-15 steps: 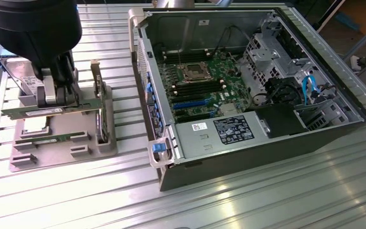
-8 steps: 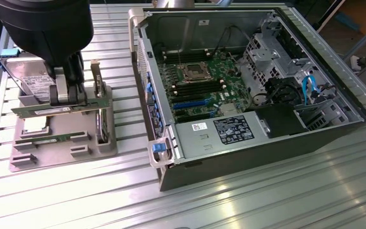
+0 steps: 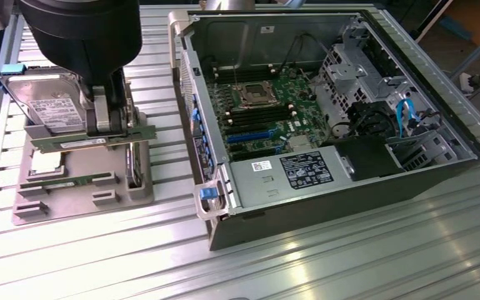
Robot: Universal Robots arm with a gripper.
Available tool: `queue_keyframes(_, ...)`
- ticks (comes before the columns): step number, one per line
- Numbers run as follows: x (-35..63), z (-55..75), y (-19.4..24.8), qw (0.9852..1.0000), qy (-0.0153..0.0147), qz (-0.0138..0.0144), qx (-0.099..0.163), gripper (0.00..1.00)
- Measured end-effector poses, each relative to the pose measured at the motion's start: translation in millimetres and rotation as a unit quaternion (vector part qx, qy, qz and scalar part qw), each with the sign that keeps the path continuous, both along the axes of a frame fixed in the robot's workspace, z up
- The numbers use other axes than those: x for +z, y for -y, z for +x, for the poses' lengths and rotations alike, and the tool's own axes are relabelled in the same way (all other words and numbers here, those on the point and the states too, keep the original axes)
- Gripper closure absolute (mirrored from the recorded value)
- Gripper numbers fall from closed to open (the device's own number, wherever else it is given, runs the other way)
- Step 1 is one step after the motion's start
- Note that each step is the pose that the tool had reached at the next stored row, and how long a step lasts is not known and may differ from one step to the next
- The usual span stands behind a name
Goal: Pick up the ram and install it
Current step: 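Pick up the ram and move it above insertion slot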
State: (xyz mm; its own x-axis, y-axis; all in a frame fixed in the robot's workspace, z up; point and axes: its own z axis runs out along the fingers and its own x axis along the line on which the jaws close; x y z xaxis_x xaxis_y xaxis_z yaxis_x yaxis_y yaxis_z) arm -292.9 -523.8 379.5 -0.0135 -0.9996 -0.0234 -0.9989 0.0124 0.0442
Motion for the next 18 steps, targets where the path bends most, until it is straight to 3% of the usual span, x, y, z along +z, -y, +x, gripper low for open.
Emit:
queue_keyframes(12, 0.5, 3.8, 0.0, 1.0, 0.0, 0.0, 0.0, 0.88)
queue_keyframes(18, 7.6, 3.8, 0.0, 1.0, 0.0, 0.0, 0.0, 0.88)
